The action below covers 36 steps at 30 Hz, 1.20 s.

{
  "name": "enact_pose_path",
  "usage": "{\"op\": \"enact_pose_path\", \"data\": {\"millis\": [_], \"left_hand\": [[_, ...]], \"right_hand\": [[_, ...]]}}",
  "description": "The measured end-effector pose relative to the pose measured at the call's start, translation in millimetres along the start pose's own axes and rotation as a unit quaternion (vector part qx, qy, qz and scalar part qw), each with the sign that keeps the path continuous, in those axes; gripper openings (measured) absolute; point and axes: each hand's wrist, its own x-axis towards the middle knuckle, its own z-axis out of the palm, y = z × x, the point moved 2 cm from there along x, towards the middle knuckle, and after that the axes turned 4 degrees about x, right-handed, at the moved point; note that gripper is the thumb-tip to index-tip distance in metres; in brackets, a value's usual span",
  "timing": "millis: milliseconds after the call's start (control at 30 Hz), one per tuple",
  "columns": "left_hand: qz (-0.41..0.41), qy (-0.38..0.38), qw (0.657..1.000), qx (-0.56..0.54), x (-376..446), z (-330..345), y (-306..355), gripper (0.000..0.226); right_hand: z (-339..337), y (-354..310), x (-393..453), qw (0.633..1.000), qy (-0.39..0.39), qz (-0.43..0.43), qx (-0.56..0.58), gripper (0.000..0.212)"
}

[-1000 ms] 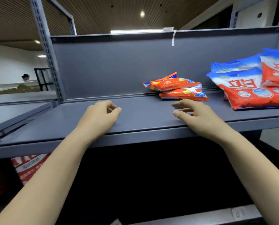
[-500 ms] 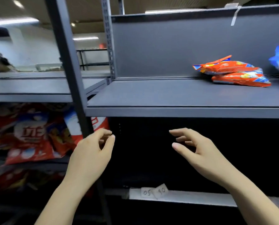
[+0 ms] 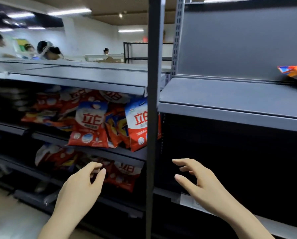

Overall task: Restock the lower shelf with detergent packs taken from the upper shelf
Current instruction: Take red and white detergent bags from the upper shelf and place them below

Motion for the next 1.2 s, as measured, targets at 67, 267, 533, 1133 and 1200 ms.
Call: {"op": "enact_pose_path", "data": {"millis": [67,267,533,1133,1200], "left_hand": [[-0.025,0.004,1.000,0.018,8.5,-2.9,-21.9,0.012],[-0.070,0.025,0.997,0.036,36.4,-4.0,-87.2,0.017],[-0.074,0.021,0.995,0.055,120.8,-8.5,-134.8,0.025],[-0.040,-0.068,0.997,0.020,284.4,24.8,-148.8,0.033],[-0.056,-0.086,0.995,0.015,305.0,33.3,-152.7,0.039]], "right_hand": [[20.0,-3.1,15.0,1.000,-0.026,-0.007,0.010,0.037],[80.0,-9.5,61.6,0.996,-0.084,-0.006,0.036,0.041],[146.3,-1.9,136.4,0.997,-0.066,0.044,0.023,0.057],[169.3,42.9,241.5,0.937,0.240,0.251,-0.023,0.037],[169.1,44.7,243.4,0.934,0.235,0.267,-0.032,0.039]]}}
